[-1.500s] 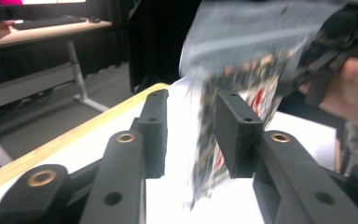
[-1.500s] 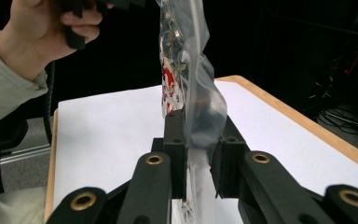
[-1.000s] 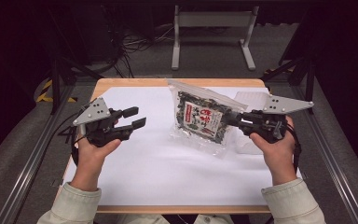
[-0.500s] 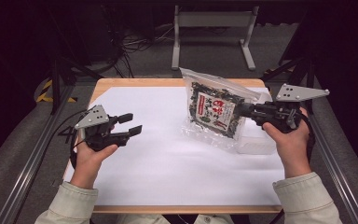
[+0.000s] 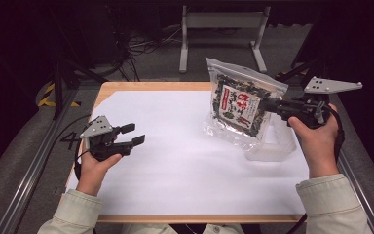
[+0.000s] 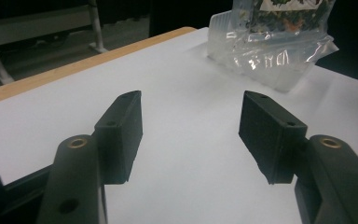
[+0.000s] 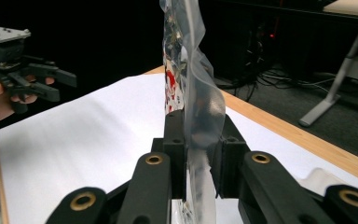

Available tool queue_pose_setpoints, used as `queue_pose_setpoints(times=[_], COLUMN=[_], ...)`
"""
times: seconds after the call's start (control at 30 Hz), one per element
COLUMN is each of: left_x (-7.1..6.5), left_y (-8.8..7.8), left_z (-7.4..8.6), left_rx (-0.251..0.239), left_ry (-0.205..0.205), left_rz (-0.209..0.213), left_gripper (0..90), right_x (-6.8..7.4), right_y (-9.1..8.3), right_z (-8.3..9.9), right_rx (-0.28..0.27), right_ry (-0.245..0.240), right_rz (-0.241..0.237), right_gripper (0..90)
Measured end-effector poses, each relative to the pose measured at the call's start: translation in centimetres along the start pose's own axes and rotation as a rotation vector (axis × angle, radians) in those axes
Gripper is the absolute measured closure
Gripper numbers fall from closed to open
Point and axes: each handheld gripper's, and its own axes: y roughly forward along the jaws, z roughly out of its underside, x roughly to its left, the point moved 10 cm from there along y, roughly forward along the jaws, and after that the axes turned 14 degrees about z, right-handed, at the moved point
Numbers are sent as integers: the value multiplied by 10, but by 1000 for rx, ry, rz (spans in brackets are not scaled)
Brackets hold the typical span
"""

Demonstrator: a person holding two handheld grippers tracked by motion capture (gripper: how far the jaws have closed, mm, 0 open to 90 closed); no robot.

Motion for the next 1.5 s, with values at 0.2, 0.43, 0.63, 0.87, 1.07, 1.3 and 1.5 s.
queue_pose_setpoints(times=[0.2, 0.43, 0.63, 0.87, 1.07, 1.3, 1.5], left_x=[5, 8, 9, 10, 10, 12, 14], left_y=[2, 1, 1, 2, 1, 1, 1], left_z=[5, 7, 8, 9, 9, 8, 10], left_rx=[5, 5, 3, 3, 6, 1, 3], left_ry=[-10, -17, -21, -25, -20, -21, -17], left_rz=[-11, -19, -20, -24, -26, -29, -46], left_gripper=[394, 389, 387, 386, 386, 387, 371], right_x=[-18, -40, -53, -65, -75, -82, -88], right_y=[-2, -3, -4, -8, -12, -18, -21], right_z=[1, 0, -1, 0, 1, 4, 13], right_rx=[0, 8, 11, 3, 1, -10, -6], right_ry=[21, 35, 41, 47, 51, 62, 60], right_rz=[49, 116, 163, 204, 246, 275, 311], right_gripper=[784, 784, 784, 784, 784, 784, 784])
